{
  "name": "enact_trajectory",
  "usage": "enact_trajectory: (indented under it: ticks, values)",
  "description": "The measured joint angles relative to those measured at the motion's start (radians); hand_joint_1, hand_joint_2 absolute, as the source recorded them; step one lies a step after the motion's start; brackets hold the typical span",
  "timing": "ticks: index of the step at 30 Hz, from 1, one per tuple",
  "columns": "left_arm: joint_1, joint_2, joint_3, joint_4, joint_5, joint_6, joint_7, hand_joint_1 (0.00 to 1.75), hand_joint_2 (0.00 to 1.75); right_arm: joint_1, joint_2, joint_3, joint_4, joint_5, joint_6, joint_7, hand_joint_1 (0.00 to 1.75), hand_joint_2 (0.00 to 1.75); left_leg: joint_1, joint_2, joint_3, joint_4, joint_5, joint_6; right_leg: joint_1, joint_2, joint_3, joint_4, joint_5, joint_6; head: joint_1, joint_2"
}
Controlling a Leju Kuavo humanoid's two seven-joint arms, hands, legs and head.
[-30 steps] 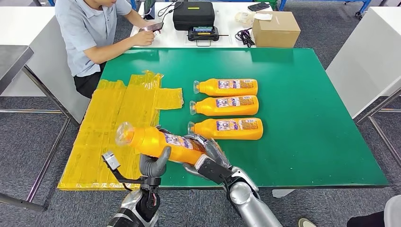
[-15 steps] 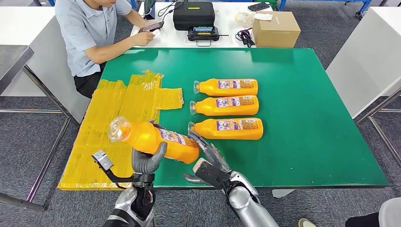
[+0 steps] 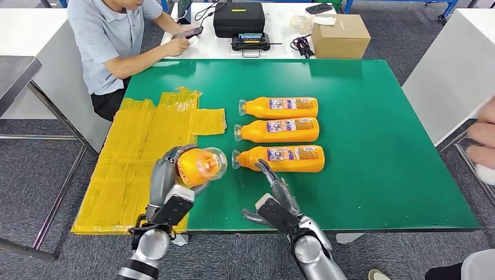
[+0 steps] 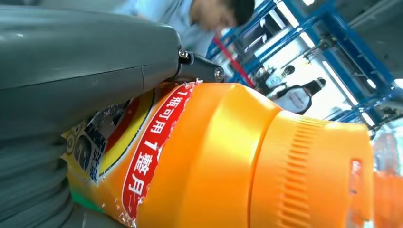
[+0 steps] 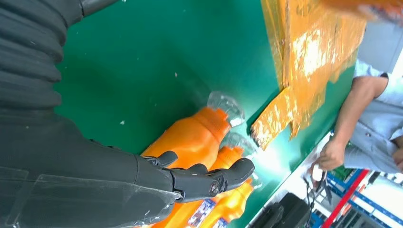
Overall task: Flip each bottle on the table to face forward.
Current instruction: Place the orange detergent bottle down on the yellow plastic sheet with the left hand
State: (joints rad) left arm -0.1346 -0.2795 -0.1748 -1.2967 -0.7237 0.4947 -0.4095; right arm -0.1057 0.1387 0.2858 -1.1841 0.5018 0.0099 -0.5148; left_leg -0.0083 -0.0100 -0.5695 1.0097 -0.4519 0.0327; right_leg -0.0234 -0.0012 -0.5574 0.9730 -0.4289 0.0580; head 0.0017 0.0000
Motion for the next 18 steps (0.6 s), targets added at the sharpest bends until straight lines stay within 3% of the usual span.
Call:
enact_trajectory:
  ticks: [4, 8, 18]
  values:
    - [-0.026, 0.032, 0.016, 0.020, -0.242, 0.053, 0.082, 1.75, 1.75, 0.002, 0.000, -0.012, -0.008, 0.001, 0.003, -0.006, 0.00, 1.75, 0.000, 0.000, 0.000, 0.000, 0.000, 0.000, 0.000, 0.000, 0.000, 0.000, 0.000, 0.000, 0.000, 0.000]
    - [-0.078, 0.096, 0.030, 0.103, -0.511, 0.105, 0.180, 1.75, 1.75, 0.001, 0.000, -0.017, -0.010, -0.004, 0.012, -0.018, 0.00, 1.75, 0.001, 0.000, 0.000, 0.000, 0.001, -0.001, 0.000, 0.000, 0.000, 0.001, 0.000, 0.000, 0.000, 0.000]
    - [-0.155, 0.179, 0.045, 0.275, -0.682, 0.087, 0.260, 1.75, 1.75, 0.001, -0.002, -0.022, -0.010, -0.018, 0.017, -0.032, 0.00, 1.75, 0.000, 0.000, 0.000, 0.000, 0.001, -0.001, 0.000, 0.000, -0.001, 0.001, 0.000, 0.000, 0.000, 0.000]
